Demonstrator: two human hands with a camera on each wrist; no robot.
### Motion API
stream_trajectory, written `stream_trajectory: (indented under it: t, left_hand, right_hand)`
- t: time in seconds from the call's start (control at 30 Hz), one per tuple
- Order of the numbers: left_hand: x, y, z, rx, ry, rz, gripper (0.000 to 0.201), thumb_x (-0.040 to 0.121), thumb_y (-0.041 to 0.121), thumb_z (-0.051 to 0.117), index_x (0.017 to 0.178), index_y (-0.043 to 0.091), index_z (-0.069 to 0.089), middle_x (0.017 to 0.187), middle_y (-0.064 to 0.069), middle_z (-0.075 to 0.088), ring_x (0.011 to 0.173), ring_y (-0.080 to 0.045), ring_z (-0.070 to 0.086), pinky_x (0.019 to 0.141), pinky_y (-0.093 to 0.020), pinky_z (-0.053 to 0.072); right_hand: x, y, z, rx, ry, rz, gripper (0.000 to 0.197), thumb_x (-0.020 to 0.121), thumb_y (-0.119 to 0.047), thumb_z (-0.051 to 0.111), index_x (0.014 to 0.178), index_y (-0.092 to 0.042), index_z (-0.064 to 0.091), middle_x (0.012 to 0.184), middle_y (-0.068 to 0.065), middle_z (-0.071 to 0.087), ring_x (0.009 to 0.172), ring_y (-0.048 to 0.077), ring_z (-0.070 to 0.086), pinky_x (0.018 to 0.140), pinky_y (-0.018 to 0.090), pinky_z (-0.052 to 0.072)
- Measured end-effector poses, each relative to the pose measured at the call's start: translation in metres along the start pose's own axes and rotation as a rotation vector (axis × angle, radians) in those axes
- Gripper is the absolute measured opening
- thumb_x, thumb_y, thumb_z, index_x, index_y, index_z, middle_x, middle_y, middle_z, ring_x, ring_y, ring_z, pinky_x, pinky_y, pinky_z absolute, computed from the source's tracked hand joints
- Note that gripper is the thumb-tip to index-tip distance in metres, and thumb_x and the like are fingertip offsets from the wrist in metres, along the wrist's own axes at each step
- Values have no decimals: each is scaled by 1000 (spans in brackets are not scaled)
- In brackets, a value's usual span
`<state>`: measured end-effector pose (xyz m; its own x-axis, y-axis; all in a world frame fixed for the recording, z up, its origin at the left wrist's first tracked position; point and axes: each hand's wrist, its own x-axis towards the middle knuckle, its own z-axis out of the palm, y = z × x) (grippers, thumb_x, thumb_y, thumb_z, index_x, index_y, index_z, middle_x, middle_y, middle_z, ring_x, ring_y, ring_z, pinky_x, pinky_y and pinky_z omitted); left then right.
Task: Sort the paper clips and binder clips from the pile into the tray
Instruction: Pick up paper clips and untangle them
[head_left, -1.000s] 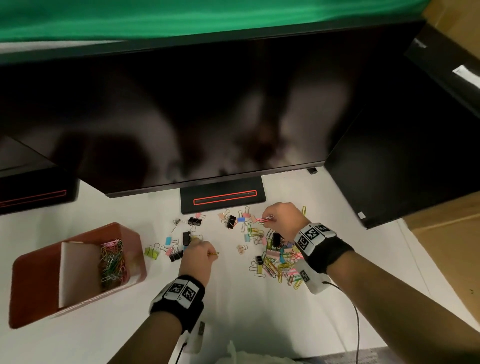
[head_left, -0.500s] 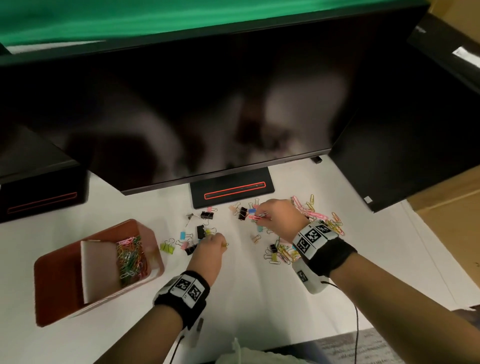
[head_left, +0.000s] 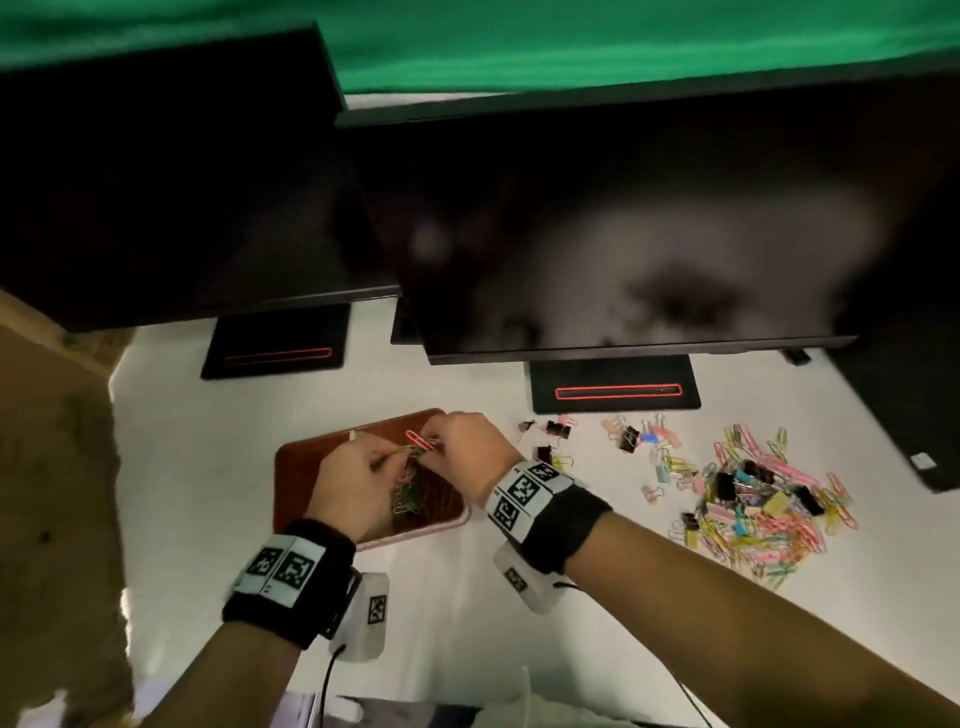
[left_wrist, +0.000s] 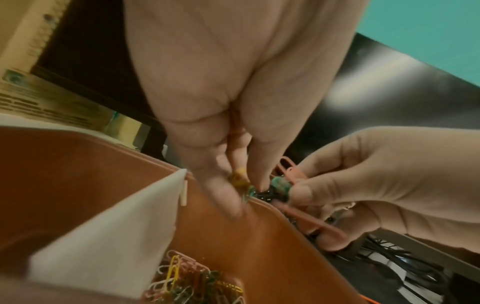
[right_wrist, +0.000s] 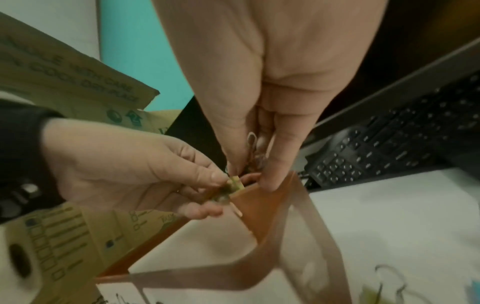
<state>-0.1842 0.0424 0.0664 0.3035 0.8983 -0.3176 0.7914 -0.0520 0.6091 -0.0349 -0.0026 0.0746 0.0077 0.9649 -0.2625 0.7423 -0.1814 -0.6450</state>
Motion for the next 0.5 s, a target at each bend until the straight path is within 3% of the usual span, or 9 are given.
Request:
stream_trajectory:
  t: [0.1,0.2,0.33,0.5]
  left_hand:
    - [3,-7,3,83,-80,8,21,90,11,53,108,12,65,111,-7,66,104,-22,59,93,-28,43]
    - [0,5,3,171,-56,105,28,90,8,50,115,14,61,120,-6,58,109,-22,55,98,-29,41]
    - [-8,48,17,113,-46,307,25,88,14,56,112,19,62,112,4,55,104,-13,53,89,-21,40]
    - [-10,108,80,-20,-247,442,23,87,16,57,108,24,61,107,8,55,89,-7,56,78,-21,46]
  right_hand:
    - [9,-5,12,35,-18,52,35,91,-27,56,120,-6,57,114,13,66,105,28,62,91,35,49]
    - [2,3,2,79,2,29,37,92,-30,55,125,-11,54,113,9,68,102,23,62,91,32,49]
    - [-26,42,-25,139,106,35,22,91,-32,55,106,-19,65,102,0,70,77,12,61,78,29,53]
    - [-80,133,-64,59,231,225,21,91,-32,56,104,-20,67,104,0,67,89,14,62,83,30,51]
